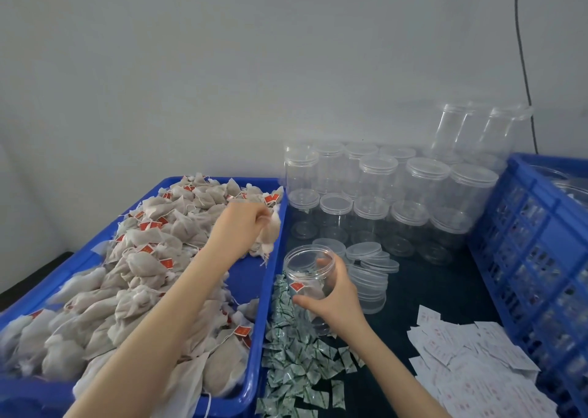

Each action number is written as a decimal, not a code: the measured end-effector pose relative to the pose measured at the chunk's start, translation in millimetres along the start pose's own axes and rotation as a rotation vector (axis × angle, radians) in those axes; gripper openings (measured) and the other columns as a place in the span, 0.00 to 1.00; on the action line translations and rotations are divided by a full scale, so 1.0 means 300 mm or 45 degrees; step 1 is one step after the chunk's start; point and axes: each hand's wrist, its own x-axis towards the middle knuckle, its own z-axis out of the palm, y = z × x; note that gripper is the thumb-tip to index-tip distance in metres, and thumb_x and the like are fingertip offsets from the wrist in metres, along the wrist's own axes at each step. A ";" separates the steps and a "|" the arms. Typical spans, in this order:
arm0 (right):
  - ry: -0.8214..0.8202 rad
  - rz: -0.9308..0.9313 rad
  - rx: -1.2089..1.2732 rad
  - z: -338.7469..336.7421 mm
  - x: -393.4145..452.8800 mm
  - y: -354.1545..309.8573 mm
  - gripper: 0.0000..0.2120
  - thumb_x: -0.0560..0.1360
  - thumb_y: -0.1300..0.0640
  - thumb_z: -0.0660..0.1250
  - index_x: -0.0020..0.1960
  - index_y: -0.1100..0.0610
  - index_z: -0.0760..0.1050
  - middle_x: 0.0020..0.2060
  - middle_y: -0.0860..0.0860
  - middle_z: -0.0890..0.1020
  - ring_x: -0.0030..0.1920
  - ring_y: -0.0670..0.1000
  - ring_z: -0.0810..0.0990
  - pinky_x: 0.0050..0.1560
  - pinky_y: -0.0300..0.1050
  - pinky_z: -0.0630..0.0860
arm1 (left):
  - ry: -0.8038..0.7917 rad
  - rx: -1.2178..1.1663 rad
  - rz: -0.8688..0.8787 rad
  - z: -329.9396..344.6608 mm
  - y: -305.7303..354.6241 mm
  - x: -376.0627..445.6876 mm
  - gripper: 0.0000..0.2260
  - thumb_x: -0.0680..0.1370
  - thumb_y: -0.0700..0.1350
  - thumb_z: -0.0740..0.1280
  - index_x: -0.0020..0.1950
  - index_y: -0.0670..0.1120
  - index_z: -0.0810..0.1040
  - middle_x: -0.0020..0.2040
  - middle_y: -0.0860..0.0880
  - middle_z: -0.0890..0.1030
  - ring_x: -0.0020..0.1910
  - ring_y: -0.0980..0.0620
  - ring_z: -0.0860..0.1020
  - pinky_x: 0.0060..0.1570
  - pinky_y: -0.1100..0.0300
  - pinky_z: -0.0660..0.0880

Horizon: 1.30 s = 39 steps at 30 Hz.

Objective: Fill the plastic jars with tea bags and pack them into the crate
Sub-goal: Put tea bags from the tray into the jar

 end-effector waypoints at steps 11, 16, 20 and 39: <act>-0.005 -0.069 0.128 0.016 -0.009 -0.049 0.46 0.57 0.51 0.80 0.71 0.48 0.64 0.62 0.46 0.76 0.61 0.45 0.77 0.60 0.44 0.77 | -0.645 -0.043 0.366 0.000 0.172 -0.078 0.07 0.77 0.46 0.67 0.52 0.51 0.83 0.44 0.56 0.83 0.43 0.59 0.80 0.51 0.58 0.78; -0.011 -0.067 0.063 0.012 -0.023 -0.044 0.46 0.55 0.46 0.80 0.70 0.44 0.64 0.62 0.38 0.73 0.63 0.40 0.73 0.61 0.39 0.73 | -0.478 -0.265 0.161 -0.003 0.097 -0.048 0.06 0.78 0.44 0.66 0.49 0.52 0.82 0.42 0.57 0.82 0.41 0.59 0.80 0.46 0.62 0.77; 0.025 -0.052 0.076 0.006 -0.023 -0.029 0.45 0.61 0.57 0.83 0.72 0.47 0.64 0.63 0.41 0.73 0.66 0.45 0.72 0.67 0.47 0.72 | -0.506 0.421 -0.121 0.054 -0.016 -0.045 0.08 0.79 0.42 0.62 0.55 0.45 0.80 0.51 0.48 0.81 0.48 0.48 0.79 0.45 0.56 0.76; -0.011 -0.051 0.034 0.013 -0.037 -0.005 0.45 0.61 0.56 0.83 0.66 0.36 0.60 0.63 0.38 0.72 0.65 0.39 0.71 0.66 0.40 0.71 | -0.154 0.240 -0.044 -0.038 -0.014 -0.029 0.07 0.78 0.51 0.65 0.53 0.50 0.74 0.43 0.55 0.76 0.40 0.52 0.76 0.37 0.58 0.71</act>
